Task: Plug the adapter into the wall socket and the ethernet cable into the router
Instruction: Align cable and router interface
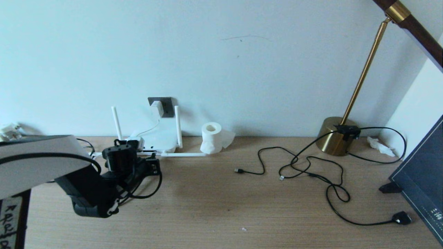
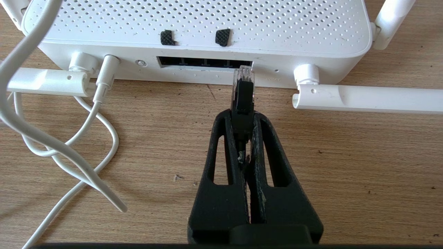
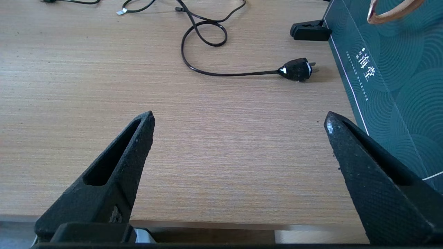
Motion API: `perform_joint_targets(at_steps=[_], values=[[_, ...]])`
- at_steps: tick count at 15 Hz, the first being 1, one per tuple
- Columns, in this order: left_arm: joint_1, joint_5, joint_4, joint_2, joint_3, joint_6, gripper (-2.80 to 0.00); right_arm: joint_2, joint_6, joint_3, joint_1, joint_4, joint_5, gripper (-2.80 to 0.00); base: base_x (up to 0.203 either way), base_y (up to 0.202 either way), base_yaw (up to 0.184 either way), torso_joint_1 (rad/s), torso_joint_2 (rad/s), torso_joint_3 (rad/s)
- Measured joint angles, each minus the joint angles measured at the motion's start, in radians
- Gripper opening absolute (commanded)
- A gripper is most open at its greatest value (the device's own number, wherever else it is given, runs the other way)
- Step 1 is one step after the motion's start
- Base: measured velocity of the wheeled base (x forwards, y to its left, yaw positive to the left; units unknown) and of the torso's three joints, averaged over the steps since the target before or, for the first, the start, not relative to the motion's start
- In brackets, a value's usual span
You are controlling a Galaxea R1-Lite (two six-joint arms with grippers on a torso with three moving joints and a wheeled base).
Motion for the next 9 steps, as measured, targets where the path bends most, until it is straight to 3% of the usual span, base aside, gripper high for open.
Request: perform_joint_targets(at_steps=[9], values=[[-0.001, 0.000, -0.001, -0.002, 0.000, 0.000, -2.80, 0.000, 0.000, 0.000, 0.000, 0.000, 0.000, 0.00, 0.000, 0.000, 0.000, 0.000, 0.00, 0.000]])
